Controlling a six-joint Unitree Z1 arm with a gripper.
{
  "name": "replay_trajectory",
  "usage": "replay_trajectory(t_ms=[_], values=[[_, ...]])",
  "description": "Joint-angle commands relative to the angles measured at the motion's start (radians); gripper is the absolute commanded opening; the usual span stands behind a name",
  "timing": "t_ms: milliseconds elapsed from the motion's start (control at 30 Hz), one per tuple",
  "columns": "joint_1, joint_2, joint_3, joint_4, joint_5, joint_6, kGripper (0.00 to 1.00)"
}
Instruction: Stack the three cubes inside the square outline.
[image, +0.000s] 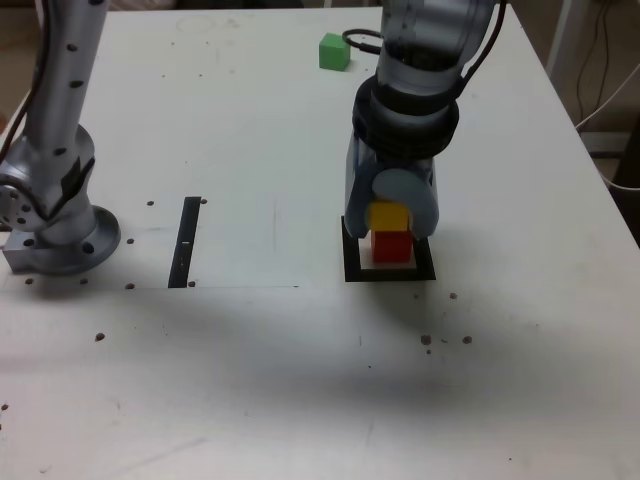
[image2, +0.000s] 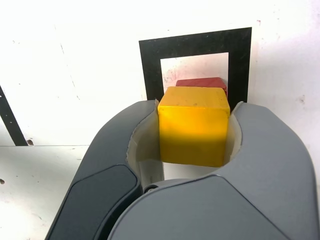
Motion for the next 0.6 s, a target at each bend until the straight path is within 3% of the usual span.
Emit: replay_trajectory(t_ms=[0, 267, 567], values=[[-0.001, 0.007, 0.000, -0.002, -0.005, -0.001, 0.36], [-0.001, 0.019, 0.000, -0.006, -0.015, -0.001, 0.49], [-0.001, 0.023, 0.020, -0.038, -0.019, -0.001, 0.92]])
